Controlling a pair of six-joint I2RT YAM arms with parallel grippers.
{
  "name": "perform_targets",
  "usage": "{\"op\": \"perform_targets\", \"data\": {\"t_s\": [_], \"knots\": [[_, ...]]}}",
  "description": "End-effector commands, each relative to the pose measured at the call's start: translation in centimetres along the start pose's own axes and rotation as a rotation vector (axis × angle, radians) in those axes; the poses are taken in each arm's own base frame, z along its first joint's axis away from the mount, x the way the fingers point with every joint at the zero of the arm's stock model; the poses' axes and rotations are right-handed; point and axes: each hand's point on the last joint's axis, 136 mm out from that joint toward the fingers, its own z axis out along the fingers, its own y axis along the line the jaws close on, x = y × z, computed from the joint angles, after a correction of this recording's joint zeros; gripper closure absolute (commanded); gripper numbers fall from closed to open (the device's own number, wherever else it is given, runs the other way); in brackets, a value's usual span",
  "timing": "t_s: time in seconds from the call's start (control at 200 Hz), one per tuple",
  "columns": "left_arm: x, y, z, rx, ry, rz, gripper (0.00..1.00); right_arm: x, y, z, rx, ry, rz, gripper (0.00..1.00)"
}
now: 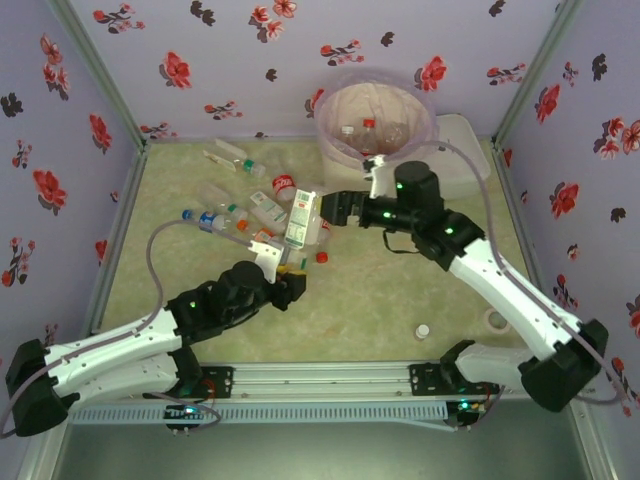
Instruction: Put the plastic bottles in the bin
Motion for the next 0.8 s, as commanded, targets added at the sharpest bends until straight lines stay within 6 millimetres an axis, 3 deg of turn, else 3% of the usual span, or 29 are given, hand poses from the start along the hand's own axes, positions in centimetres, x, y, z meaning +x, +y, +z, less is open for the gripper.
{"op": "perform_targets", "data": {"t_s": [0.0,0.145,0.325,0.49,0.53,0.665,0.74,0.795], "knots": [[0.0,-0.5,0.1,0.041,-0.009,0.008,1.00,-0.4,2.2,0.6,-0.061,0.013,-0.083,0.01],[0.1,-1.0,0.6,0.052,0.017,0.018,1.00,-0.4,2.3,1.3,-0.064,0.023,-0.084,0.07],[0.1,-1.2,0.5,0.054,0.032,0.025,1.00,-0.7,1.4,0.7,-0.004,-0.008,-0.103,0.33],[-0.4,-1.4,0.1,0.062,0.027,0.028,1.00,-1.6,1.9,-0.1,0.002,-0.047,-0.124,0.56],[-0.7,-1.5,0.0,0.064,0.019,0.029,0.89,-1.9,2.3,-0.3,-0.002,-0.052,-0.135,0.57],[-1.1,-1.3,-0.4,0.055,-0.005,0.022,0.21,-3.9,3.7,-1.6,0.007,-0.094,-0.222,0.61],[-1.1,-0.9,-0.5,0.040,-0.013,0.018,0.05,-6.1,5.1,-3.4,0.045,-0.152,-0.305,0.61],[-0.9,-0.3,-0.5,0.007,-0.009,0.006,0.00,-8.1,6.3,-5.2,0.074,-0.212,-0.370,0.62]]}}
